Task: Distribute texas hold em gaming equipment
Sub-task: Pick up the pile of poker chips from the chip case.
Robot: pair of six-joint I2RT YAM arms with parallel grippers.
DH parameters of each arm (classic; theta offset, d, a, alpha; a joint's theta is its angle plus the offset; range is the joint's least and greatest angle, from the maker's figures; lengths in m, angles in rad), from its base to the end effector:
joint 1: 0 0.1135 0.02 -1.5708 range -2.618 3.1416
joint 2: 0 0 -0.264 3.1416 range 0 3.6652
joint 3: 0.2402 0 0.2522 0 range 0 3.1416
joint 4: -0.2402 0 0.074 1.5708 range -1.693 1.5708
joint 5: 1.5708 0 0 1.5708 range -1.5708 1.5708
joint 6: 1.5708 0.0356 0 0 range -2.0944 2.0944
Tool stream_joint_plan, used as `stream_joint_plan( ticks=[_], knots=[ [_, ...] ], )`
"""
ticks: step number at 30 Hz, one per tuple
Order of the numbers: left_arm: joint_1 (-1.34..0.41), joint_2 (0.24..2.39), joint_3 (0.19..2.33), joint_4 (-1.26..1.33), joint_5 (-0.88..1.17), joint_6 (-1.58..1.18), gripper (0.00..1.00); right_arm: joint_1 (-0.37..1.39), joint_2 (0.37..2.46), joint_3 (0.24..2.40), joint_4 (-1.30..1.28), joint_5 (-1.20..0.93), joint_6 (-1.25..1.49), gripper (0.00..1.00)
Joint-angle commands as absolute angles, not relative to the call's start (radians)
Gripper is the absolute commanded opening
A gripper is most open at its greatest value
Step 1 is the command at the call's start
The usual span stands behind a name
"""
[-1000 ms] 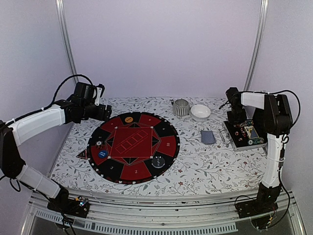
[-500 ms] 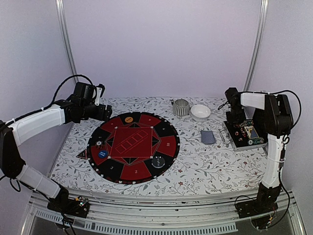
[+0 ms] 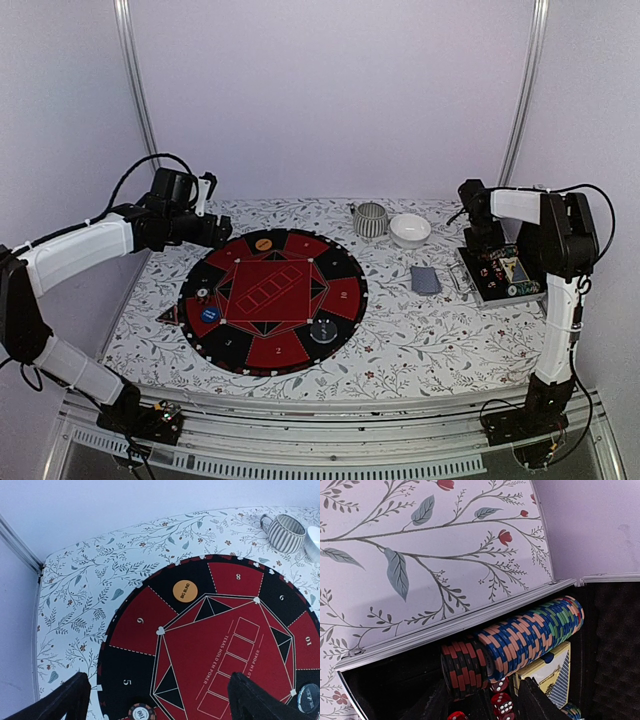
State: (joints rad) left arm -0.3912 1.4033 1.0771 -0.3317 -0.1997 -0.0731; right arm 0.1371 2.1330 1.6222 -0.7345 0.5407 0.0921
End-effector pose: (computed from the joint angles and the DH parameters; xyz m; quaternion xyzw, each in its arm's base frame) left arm 0.2924 -0.1130 0.2856 0.0981 0.8888 -0.0138 0.4474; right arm 0.4356 0.0416 0.1704 0.0219 0.9517 -0.2440 0.1853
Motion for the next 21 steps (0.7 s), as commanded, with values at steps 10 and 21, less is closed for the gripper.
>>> stream_joint_plan(
  ticks=[10,21],
  knots=[
    [-0.379,1.433,1.077,-0.327,-0.172,-0.057,0.98,0.139,2.157,1.644,-0.728,0.486,0.101,0.45],
    [-0.376,1.441,1.078,-0.331,-0.168,-0.057,0.98,0.139,2.157,1.636,-0.728,0.472,0.103,0.44]
  ],
)
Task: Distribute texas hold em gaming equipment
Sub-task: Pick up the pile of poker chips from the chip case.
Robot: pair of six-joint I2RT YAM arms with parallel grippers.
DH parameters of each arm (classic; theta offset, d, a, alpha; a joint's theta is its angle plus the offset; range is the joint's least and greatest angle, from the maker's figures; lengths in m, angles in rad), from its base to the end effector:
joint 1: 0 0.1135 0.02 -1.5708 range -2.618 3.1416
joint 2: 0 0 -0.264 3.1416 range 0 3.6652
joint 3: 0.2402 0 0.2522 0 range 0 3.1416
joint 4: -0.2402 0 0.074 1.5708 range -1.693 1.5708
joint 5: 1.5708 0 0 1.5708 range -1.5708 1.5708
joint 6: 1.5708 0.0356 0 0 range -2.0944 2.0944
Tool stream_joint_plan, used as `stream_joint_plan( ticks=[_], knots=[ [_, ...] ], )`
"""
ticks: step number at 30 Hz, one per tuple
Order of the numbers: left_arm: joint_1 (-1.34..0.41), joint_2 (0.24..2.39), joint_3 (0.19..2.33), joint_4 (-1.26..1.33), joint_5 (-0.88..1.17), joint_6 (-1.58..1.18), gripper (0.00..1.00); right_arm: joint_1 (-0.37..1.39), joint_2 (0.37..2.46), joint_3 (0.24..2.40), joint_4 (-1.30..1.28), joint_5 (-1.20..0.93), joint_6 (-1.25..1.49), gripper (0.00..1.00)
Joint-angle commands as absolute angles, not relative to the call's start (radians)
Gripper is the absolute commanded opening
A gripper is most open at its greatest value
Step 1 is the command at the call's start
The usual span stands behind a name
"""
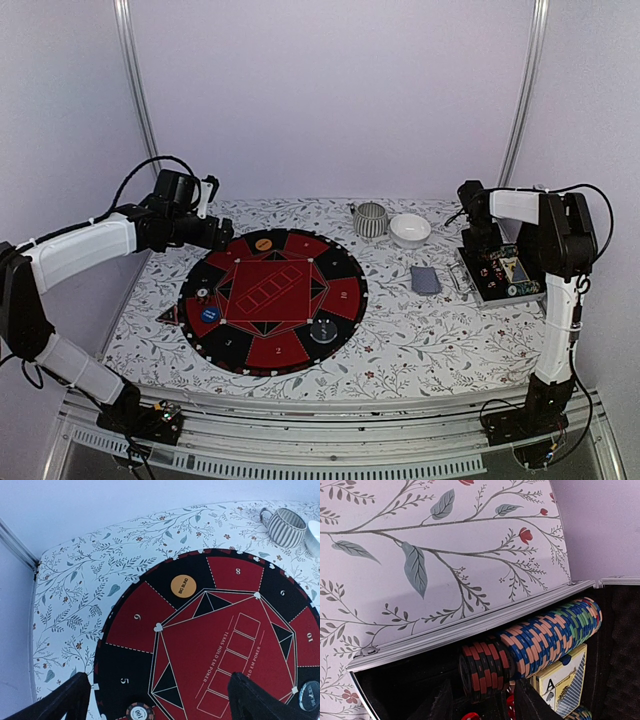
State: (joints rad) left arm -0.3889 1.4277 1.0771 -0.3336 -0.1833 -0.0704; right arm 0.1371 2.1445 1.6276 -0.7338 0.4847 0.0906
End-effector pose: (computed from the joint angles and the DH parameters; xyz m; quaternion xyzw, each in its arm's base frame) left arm 0.2962 -0.1144 0.2781 0.1039 0.8944 -0.0167 0.4347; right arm 0.4372 0.0436 0.1662 0.0160 0.9590 -0.2178 0.1806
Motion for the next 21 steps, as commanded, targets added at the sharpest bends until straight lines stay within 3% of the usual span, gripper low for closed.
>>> stream_joint_plan(
  ticks=[1,21],
  knots=[
    [-0.376,1.441,1.079,-0.332,-0.167,-0.057,0.98,0.139,2.158,1.634,-0.727,0.467,0.102,0.43],
    [-0.375,1.45,1.083,-0.344,-0.162,-0.057,0.98,0.081,2.186,1.598,-0.653,0.393,0.085,0.39]
  ],
)
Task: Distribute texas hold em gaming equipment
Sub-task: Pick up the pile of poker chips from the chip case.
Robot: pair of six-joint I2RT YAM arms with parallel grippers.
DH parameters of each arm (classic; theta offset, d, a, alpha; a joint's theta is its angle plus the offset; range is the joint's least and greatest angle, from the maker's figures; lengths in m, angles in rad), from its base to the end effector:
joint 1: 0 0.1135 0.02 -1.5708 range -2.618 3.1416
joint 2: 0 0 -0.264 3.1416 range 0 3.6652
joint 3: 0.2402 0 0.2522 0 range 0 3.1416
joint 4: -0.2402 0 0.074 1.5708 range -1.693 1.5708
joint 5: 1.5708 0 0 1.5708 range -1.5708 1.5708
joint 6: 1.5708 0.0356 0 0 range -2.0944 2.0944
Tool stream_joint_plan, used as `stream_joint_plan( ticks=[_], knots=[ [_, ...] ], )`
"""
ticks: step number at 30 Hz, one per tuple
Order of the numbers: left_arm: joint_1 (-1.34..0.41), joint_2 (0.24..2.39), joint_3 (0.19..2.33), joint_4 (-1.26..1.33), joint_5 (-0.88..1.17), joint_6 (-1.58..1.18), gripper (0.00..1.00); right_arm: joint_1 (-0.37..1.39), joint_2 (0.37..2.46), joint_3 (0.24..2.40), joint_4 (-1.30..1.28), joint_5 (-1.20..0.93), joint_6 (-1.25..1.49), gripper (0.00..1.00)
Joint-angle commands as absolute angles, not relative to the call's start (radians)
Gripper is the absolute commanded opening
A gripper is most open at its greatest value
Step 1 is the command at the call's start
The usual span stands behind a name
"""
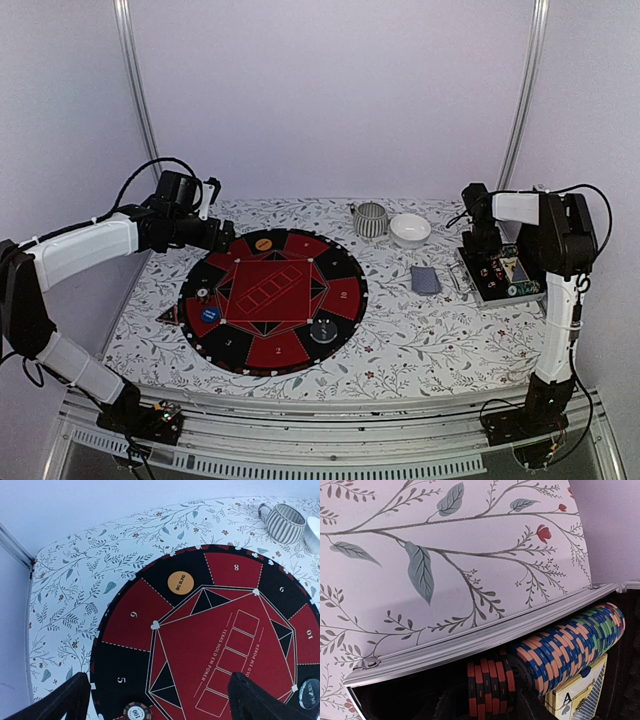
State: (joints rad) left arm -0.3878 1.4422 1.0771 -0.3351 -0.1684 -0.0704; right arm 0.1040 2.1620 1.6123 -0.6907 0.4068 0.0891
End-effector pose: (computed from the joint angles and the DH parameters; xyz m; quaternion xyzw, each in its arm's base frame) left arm 0.2983 -0.1154 0.2736 0.1078 0.8978 -0.0212 0.4265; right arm 0.4410 0.0319 0.1550 0.0260 0.9663 -0.1828 0.1795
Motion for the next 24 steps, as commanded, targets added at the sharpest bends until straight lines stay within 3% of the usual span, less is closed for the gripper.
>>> stream_joint_plan(
  ticks=[1,5,10,18,24],
  knots=[
    [-0.374,1.451,1.083,-0.344,-0.162,-0.057,0.98,0.079,2.191,1.599,-0.648,0.392,0.079,0.38],
    [-0.374,1.452,1.083,-0.345,-0.163,-0.057,0.98,0.076,2.213,1.608,-0.638,0.383,0.064,0.29],
    [-0.374,1.449,1.082,-0.345,-0.159,-0.054,0.98,0.069,2.207,1.609,-0.636,0.366,0.063,0.05],
    [-0.374,1.413,1.063,-0.311,-0.118,-0.04,0.98,0.071,2.073,1.644,-0.707,0.308,0.077,0.02],
    [-0.378,1.243,0.936,-0.117,0.032,-0.01,0.96,0.119,1.946,1.736,-0.803,0.213,0.081,0.02]
  ],
)
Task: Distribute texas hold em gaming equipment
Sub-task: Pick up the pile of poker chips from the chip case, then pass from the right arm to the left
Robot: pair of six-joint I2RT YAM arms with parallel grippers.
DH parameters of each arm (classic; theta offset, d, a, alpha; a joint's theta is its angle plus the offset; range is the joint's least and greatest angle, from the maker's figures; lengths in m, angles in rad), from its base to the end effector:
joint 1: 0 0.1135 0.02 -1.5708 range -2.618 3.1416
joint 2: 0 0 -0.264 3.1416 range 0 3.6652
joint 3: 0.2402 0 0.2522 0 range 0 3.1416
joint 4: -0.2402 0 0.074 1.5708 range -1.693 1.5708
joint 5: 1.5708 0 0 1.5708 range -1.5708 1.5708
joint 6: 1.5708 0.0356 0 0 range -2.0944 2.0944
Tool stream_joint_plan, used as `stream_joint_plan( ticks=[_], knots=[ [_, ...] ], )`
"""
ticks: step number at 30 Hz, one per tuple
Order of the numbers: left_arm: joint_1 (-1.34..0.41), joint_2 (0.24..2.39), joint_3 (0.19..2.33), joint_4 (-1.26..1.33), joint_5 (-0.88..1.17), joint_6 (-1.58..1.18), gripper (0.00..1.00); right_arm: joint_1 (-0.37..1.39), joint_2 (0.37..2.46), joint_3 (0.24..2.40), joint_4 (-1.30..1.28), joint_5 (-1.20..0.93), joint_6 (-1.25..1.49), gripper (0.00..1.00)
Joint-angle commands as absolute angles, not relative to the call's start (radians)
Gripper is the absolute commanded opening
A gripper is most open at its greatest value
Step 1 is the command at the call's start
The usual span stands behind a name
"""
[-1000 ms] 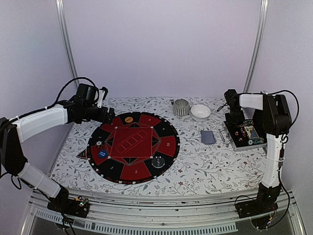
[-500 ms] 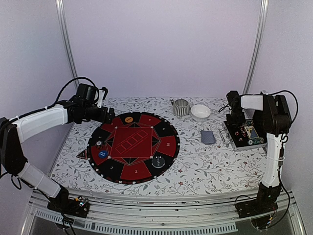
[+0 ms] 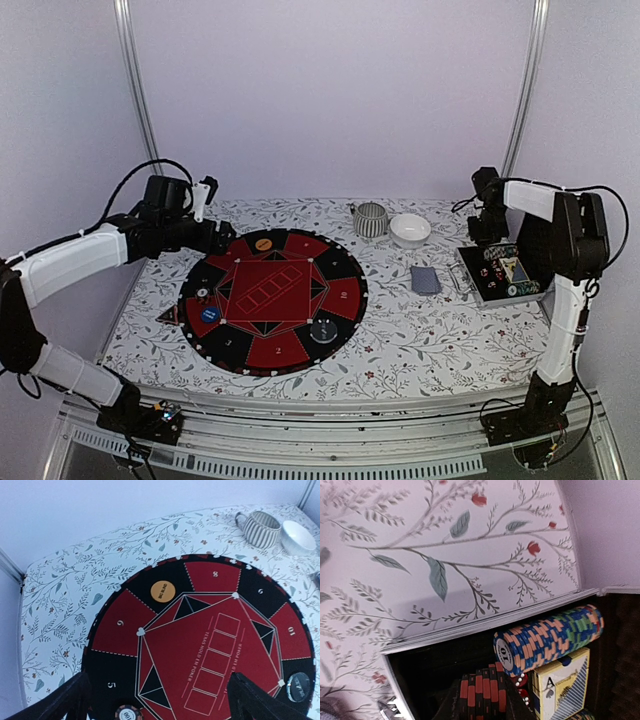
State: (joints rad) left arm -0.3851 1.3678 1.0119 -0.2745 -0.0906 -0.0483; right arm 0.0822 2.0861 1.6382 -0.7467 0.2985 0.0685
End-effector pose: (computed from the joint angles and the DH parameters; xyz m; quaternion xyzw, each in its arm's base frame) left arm 0.2845 -0.1119 0.2784 0.1290 0.8814 -0.0579 0.4507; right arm 0.4360 0.0254 0.1907 0.0212 0.9716 -0.1317 0.1954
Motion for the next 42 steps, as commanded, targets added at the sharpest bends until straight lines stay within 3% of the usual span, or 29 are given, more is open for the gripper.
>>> stream_joint_plan(
  ticks=[1,7,16,28,33,42],
  knots=[
    [-0.38,1.203,0.902,-0.067,0.07,0.002,0.94,0.138,1.929,1.749,-0.817,0.178,0.081,0.02],
    [-0.488,0.99,0.709,0.182,0.242,0.157,0.91,0.322,1.901,1.872,-0.859,-0.15,0.08,0.02],
    [-0.816,0.943,0.703,0.176,0.095,0.531,0.98,0.638,1.999,1.947,-0.639,-0.838,0.122,0.02],
    [-0.899,1.048,0.677,0.175,0.047,0.645,0.98,0.825,2.124,2.028,-0.592,-1.059,0.147,0.02],
    [-0.9,1.098,0.693,0.186,-0.037,0.632,0.85,0.855,2.148,2.031,-0.574,-1.074,0.177,0.02],
    [-0.899,1.135,0.693,0.214,-0.078,0.619,0.77,0.864,2.162,2.029,-0.562,-1.08,0.187,0.02]
  ],
)
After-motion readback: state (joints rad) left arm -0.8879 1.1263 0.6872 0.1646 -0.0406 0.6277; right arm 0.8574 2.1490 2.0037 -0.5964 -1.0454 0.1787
